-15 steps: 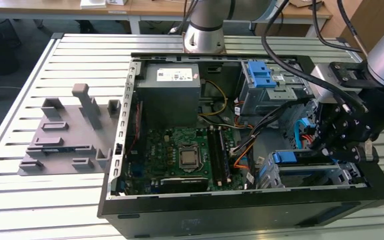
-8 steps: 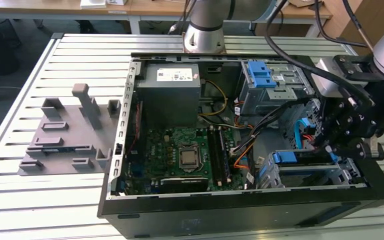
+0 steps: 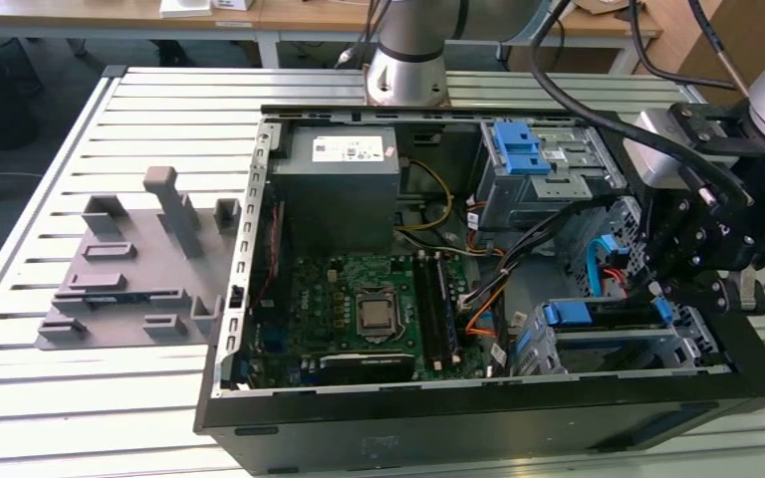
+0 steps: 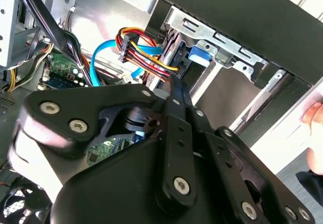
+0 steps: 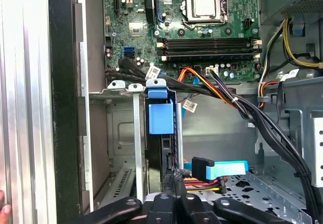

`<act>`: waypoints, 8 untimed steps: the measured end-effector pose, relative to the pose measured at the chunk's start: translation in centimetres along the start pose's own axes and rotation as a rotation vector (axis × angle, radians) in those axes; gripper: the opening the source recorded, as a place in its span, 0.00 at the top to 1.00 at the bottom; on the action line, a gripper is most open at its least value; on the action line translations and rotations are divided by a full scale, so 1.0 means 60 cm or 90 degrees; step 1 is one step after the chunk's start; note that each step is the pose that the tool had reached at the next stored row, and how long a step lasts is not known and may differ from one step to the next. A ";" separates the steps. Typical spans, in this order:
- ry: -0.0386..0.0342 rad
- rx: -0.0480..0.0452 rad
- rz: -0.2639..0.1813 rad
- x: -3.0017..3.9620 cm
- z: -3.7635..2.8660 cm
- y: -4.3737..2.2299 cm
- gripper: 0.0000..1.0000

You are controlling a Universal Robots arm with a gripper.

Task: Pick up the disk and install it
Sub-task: 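Insert the first disk wire, then insert the second disk wire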

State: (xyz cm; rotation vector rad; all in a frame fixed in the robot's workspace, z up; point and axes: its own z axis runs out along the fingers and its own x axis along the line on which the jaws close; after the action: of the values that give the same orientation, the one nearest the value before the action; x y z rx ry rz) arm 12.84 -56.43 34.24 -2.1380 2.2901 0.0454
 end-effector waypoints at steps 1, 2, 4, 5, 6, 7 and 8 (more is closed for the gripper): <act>0.0000 0.0000 0.000 0.000 0.000 0.000 0.89; 0.0000 0.0000 0.000 0.000 0.000 0.000 0.89; 0.0000 0.0000 0.000 0.000 0.000 0.000 0.89; 0.0000 0.0000 0.000 0.000 0.000 0.000 0.89; 0.0000 0.0000 0.000 0.000 0.000 0.000 0.89; 0.0000 0.0000 0.000 0.000 0.000 0.000 0.89; 0.0000 0.0000 0.000 0.000 -0.001 0.000 0.89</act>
State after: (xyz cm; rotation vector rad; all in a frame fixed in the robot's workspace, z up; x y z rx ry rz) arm 12.84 -56.43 34.28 -2.1381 2.2901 0.0454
